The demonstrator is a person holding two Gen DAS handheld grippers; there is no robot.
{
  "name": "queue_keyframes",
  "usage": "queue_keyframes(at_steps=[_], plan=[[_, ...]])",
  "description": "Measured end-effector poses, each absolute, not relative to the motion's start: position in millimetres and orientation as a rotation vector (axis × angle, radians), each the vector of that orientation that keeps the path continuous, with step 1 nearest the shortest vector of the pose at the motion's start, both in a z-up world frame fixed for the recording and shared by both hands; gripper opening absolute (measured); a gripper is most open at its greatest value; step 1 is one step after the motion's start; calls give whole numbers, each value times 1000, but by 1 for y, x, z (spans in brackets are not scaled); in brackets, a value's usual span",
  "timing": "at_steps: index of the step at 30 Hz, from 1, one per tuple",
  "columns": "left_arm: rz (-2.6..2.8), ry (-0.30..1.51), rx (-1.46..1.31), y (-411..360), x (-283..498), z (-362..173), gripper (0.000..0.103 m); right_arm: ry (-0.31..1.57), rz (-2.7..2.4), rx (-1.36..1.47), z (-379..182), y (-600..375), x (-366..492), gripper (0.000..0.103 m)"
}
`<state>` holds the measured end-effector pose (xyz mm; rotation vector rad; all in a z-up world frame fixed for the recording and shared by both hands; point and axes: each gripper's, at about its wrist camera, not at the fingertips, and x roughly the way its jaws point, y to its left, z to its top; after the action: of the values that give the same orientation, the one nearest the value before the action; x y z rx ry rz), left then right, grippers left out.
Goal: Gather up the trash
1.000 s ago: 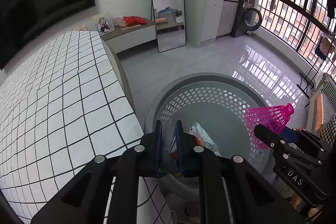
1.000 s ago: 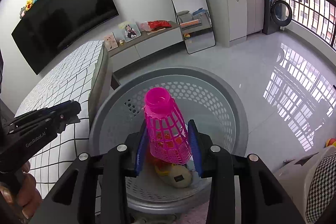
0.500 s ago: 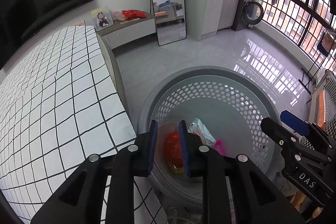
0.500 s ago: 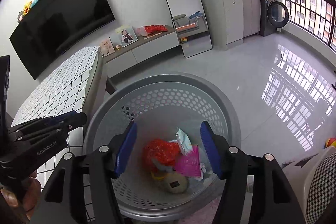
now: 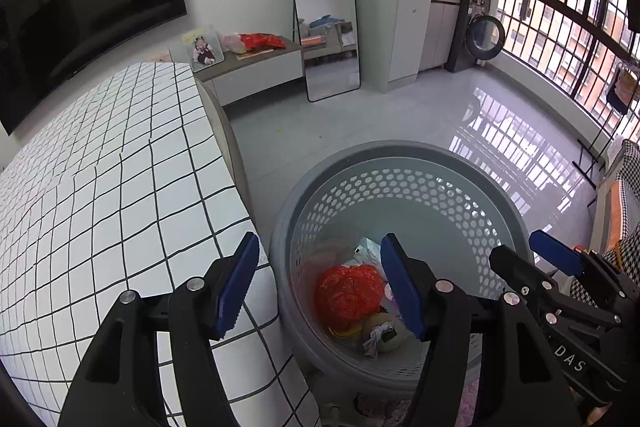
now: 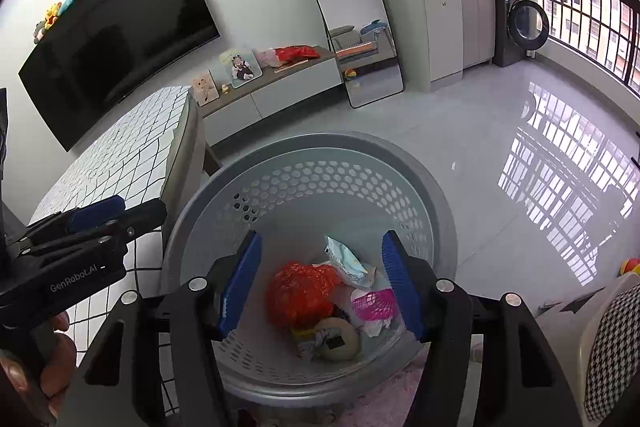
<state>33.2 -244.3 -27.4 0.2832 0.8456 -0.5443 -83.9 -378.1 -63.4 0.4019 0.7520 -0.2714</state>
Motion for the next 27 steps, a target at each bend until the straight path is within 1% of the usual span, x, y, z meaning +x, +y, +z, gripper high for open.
queue_keyframes(at_steps=[3, 9, 16, 21, 27], plan=[[-532, 833, 279, -241, 30, -26, 71, 750, -272, 397, -63, -376, -87, 61], [-517, 815, 268, -233, 26, -21, 80, 741, -277, 404, -59, -375, -92, 63], [-504, 808, 258, -225, 23, -20, 87, 732, -278, 400, -56, -369, -96, 65], [-494, 805, 246, -220, 23, -21, 94, 733, -281, 397, -55, -366, -96, 65], [-483, 802, 240, -217, 26, -19, 96, 728, -284, 389, -51, -365, -95, 65]])
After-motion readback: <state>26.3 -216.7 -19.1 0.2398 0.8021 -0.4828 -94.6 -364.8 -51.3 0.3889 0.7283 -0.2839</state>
